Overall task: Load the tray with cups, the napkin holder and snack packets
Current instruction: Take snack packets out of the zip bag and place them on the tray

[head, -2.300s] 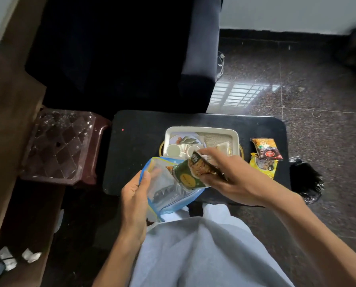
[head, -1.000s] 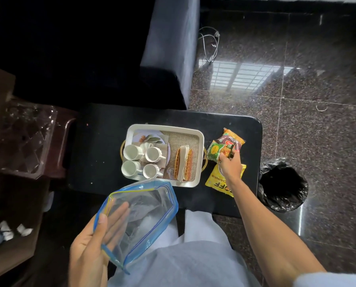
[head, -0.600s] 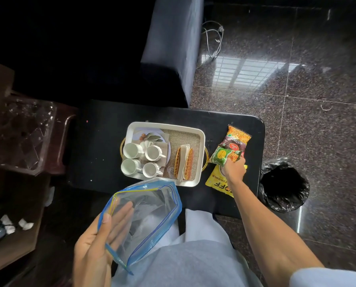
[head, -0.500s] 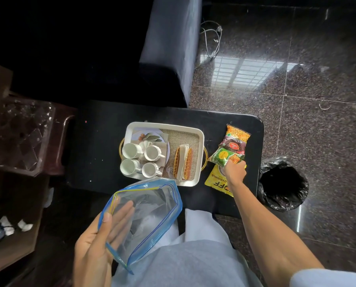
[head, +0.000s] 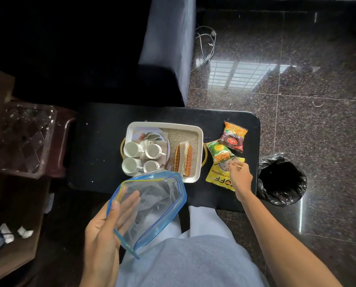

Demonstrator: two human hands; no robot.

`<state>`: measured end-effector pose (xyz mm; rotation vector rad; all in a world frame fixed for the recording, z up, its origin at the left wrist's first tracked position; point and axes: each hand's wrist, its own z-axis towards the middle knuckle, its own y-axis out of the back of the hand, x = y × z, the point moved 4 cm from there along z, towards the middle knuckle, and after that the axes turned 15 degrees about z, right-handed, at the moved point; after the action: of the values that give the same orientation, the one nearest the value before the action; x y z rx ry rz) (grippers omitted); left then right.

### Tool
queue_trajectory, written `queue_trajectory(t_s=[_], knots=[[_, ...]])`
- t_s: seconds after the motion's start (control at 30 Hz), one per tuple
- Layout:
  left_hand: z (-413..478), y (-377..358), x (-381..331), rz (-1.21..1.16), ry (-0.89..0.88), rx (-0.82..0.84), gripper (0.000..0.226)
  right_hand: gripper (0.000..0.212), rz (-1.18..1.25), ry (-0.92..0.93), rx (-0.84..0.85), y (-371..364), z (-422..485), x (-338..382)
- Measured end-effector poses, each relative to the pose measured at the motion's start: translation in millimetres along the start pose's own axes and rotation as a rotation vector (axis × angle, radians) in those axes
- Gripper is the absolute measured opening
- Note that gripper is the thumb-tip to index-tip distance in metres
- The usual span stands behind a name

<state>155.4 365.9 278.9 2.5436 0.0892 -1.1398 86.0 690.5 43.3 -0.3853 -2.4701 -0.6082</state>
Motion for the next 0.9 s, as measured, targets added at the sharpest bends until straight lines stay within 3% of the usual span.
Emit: queue_trajectory(t_s=[0.1, 0.17, 0.3, 0.47, 0.57, 0.67, 0.73, 0.8, 0.87, 0.9], knots=[[0.0, 0.7, -6.5, 0.031, -0.052, 0.029, 0.037, 0.026, -0.095, 0.351, 0.223, 0.0, -50.7, 18.9], [0.8, 2.1, -11.1, 0.037, -0.077, 0.048, 0.038, 0.041, -0.145, 0.491, 0.426, -5.5, -93.6, 30.1], [1.8, 6.9, -19.2, 0.027, -0.088, 0.093, 0.043, 0.092, -0.148, 0.614, 0.801, -24.9, -174.0, 46.1], [2.8, 12.2, -18.3, 0.016, -0.063, 0.181, 0.037, 0.108, -0.123, 0.726, 1.013, -57.7, -233.9, 53.4], [1.6, 7.6, -14.8, 0.070, -0.076, 0.343, 0.031, 0.095, -0.076, 0.755, 0.977, -79.2, -258.7, 49.6], [5.8, 8.7, -19.9, 0.201, -0.182, 0.440, 0.028, 0.056, 0.099, 0.775, 0.762, -89.8, -270.2, 47.5], [11.4, 18.2, -25.0, 0.340, -0.357, 0.339, 0.027, 0.028, 0.180, 0.719, 0.595, -91.8, -271.6, 44.9], [14.6, 34.9, -22.4, 0.326, -0.447, 0.141, 0.037, 0.019, 0.341, 0.637, 0.425, -87.4, -269.5, 44.7], [18.7, 48.2, -6.3, 0.304, -0.410, 0.035, 0.050, 0.019, 0.509, 0.626, 0.288, -78.0, -268.3, 50.8], [20.8, 51.1, 4.7, 0.309, -0.308, 0.053, 0.059, 0.017, 0.568, 0.630, 0.260, -74.1, -269.5, 54.4]])
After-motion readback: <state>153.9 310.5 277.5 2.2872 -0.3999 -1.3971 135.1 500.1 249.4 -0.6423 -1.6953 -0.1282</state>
